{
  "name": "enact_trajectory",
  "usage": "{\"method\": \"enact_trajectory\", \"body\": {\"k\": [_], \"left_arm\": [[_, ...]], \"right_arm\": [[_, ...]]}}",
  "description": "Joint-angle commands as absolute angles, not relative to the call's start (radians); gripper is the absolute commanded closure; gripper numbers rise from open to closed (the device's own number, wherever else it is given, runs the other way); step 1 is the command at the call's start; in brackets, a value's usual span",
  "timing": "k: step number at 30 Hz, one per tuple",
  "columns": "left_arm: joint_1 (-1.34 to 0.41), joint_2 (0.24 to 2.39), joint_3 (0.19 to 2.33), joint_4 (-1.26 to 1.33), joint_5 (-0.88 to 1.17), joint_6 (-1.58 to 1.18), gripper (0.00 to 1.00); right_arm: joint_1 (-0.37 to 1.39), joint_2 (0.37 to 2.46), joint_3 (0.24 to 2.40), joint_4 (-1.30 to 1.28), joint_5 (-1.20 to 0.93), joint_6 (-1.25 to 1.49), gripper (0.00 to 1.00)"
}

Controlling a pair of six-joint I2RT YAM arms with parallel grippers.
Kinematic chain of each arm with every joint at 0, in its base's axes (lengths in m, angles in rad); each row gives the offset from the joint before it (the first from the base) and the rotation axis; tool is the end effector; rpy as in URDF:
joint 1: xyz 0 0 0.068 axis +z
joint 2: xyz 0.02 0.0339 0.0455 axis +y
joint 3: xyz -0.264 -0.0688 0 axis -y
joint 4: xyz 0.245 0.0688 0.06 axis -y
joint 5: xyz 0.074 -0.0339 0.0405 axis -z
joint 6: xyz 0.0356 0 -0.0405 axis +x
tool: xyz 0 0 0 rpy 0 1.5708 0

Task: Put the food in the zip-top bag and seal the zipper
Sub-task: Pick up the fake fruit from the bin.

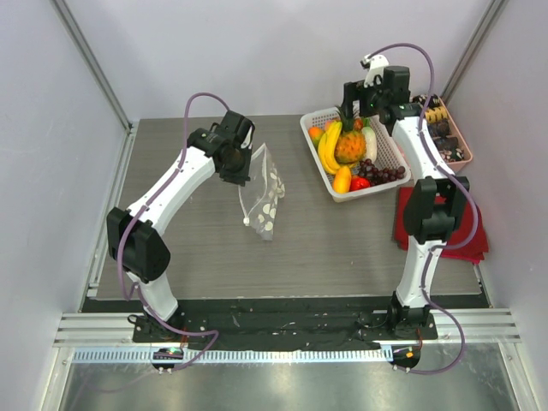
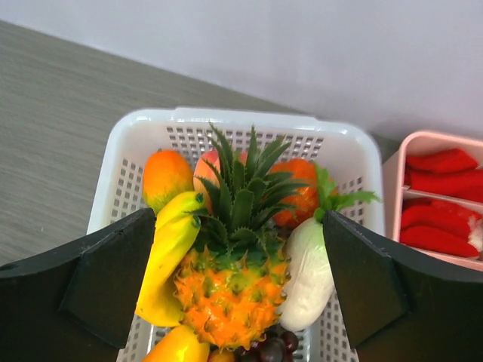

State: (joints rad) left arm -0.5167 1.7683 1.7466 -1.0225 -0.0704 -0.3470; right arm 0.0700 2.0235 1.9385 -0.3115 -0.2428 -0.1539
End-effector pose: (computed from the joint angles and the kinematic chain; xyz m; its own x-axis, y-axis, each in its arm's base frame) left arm 0.3256 -0.1821 0.3324 -0.8640 0.1007 -0.4933 0.1789 0.9773 -0.1137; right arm 0.4830 0.0424 0.3480 -0.3364 -0.1727 -0.9257 -0.3448 0.9374 -0.0496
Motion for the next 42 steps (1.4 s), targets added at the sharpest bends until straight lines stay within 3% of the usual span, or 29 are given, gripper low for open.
{"method": "enact_trajectory", "body": {"k": [1, 21, 25, 29, 34, 36, 38, 41, 42], "left_arm": [[-0.520, 1.733, 1.781, -1.009, -0.074, -0.330, 1.00], [-0.520, 1.747, 1.767, -1.011, -0.058, -0.336, 1.00], [-0.520, 1.756, 1.778, -1.014, -0.061, -0.333, 1.00], [-0.520, 1.761, 1.776, -1.012, -0.061, -0.336, 1.00], [-0.520, 1.766, 1.776, -1.020, -0.060, -0.336, 1.00], [-0.520, 1.766, 1.778, -1.023, -0.057, -0.339, 1.00], [-0.520, 1.767, 1.779, -1.025, -0.052, -0.342, 1.00], [-0.520, 1.773, 1.789, -1.032, -0.049, -0.345, 1.00], [-0.520, 1.773, 1.795, -1.034, -0.052, -0.345, 1.00]], "right_arm": [[0.074, 2.110, 2.080, -0.552, -0.261, -0.098, 0.03], [0.040, 2.353, 2.345, -0.555, -0.314, 0.178, 0.05], [0.040, 2.370, 2.330, -0.557, -0.307, 0.164, 0.12], [0.038, 2.387, 2.342, -0.555, -0.262, 0.134, 0.22], [0.022, 2.404, 2.396, -0.549, -0.262, 0.143, 0.42], [0.015, 2.395, 2.410, -0.540, -0.267, 0.153, 0.56], [0.012, 2.382, 2.405, -0.523, -0.287, 0.175, 0.60], [0.014, 2.362, 2.404, -0.500, -0.307, 0.186, 0.86], [0.012, 2.350, 2.402, -0.492, -0.313, 0.190, 0.99]]}}
